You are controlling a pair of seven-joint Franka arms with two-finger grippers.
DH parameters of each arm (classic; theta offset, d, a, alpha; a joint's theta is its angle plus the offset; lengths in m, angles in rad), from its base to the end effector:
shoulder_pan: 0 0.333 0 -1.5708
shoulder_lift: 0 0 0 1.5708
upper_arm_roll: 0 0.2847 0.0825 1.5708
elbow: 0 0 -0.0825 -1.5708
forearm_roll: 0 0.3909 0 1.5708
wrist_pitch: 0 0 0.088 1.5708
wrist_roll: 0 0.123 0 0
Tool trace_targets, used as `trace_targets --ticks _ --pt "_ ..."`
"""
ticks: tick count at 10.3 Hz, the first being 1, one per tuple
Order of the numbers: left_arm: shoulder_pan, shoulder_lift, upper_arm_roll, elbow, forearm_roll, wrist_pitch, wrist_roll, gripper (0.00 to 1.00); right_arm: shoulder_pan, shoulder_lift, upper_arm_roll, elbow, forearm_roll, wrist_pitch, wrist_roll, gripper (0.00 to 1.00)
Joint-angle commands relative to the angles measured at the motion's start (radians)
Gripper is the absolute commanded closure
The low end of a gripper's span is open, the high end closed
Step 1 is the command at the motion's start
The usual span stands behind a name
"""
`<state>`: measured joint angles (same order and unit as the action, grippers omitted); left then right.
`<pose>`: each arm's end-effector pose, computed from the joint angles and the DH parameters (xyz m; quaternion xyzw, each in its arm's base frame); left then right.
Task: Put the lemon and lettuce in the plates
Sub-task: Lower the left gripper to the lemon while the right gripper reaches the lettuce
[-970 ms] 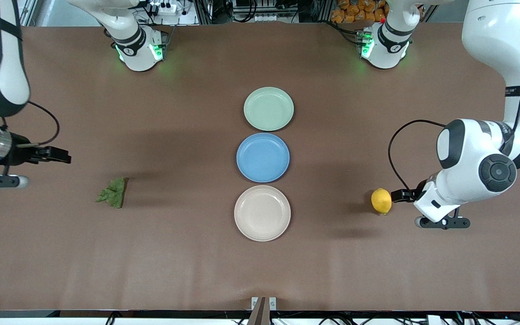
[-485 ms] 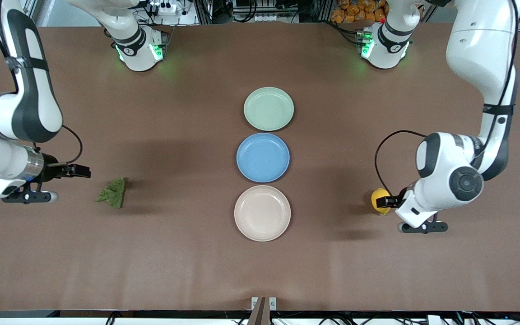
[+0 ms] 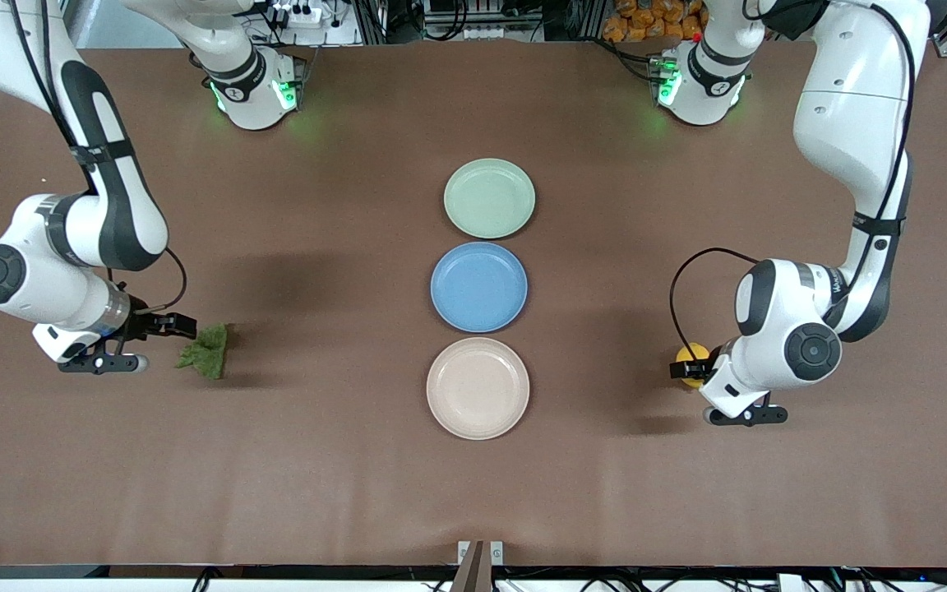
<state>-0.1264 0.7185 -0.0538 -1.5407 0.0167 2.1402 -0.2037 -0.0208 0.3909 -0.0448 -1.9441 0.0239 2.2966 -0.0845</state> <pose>0.6665 -0.1170 0.1764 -0.9981 -0.0124 0.0600 0.0001 0.6061 -0.0388 0.2278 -0.9998 -0.0029 0.0189 0.0016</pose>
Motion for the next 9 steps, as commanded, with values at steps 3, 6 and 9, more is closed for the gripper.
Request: trace_targets --ticks 3,6,9 --pt "-0.002 0.033 0.003 0.007 0.019 0.006 -0.011 0.0 -0.007 0.078 -0.001 -0.048 0.001 0.177 -0.011 0.0" --pt "-0.009 0.045 0.003 0.008 0.029 0.006 -0.02 0.0 -0.019 0.14 0.0 -0.055 0.005 0.257 -0.008 0.0" --pt "-0.01 0.045 0.003 0.011 0.029 0.006 -0.102 1.0 -0.019 0.167 0.002 -0.055 0.013 0.274 0.002 0.0"
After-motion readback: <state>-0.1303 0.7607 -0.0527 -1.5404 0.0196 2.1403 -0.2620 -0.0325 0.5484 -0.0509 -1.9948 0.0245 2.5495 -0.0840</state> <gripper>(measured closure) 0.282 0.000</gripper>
